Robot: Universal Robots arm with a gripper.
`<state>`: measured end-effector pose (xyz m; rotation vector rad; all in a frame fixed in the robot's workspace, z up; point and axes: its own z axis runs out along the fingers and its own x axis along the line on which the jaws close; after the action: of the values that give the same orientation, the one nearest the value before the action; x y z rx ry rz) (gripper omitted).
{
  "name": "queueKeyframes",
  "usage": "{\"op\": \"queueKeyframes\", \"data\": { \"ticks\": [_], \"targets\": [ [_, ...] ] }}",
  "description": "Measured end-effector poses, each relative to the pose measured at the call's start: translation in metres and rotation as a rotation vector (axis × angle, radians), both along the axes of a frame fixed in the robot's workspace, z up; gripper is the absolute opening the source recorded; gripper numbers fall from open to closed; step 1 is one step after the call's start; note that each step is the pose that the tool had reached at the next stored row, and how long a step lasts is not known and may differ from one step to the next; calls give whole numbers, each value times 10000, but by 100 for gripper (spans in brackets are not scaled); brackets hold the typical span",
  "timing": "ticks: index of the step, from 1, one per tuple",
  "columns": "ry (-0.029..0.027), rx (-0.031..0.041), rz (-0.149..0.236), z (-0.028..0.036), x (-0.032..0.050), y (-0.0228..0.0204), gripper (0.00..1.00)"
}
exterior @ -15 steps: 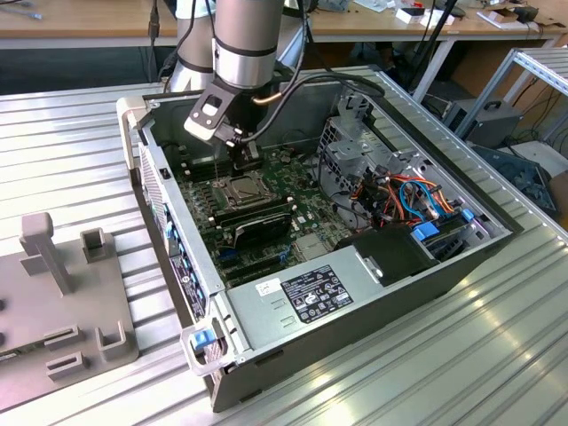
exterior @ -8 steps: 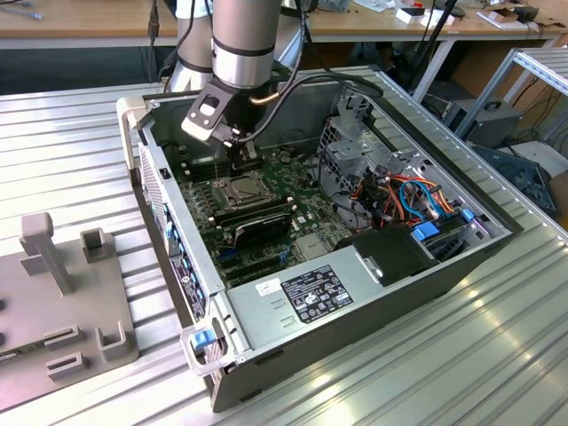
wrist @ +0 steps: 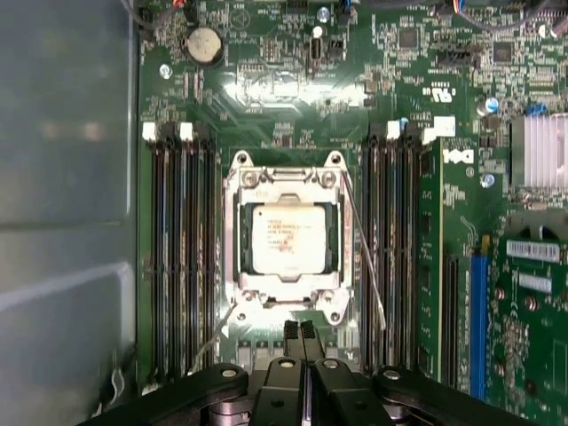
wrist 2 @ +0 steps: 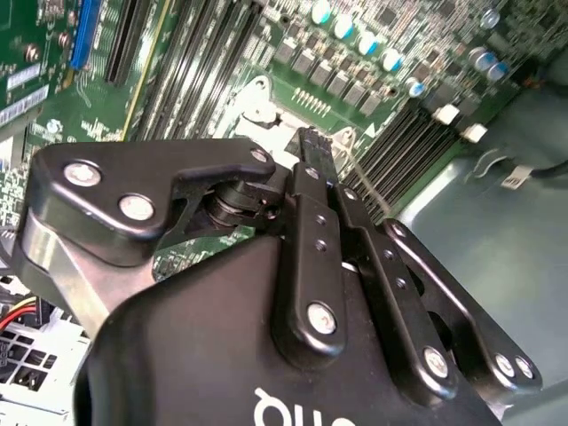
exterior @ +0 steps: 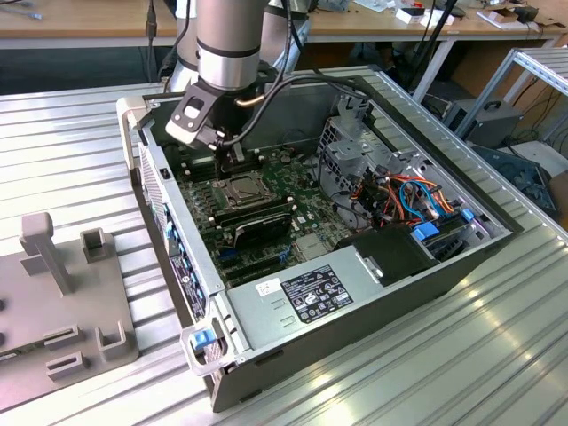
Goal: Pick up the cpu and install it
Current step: 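Install the first cpu locking lever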
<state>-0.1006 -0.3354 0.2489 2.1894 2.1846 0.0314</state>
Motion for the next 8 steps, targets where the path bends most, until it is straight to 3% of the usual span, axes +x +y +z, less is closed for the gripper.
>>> {"op": "queueKeyframes", "data": {
  "ticks": [2, 8],
  "targets": [
    [-12, 2, -1, -1, -50, 1, 11],
    [-11, -1, 0, 48, -53, 0, 11]
  ]
}}
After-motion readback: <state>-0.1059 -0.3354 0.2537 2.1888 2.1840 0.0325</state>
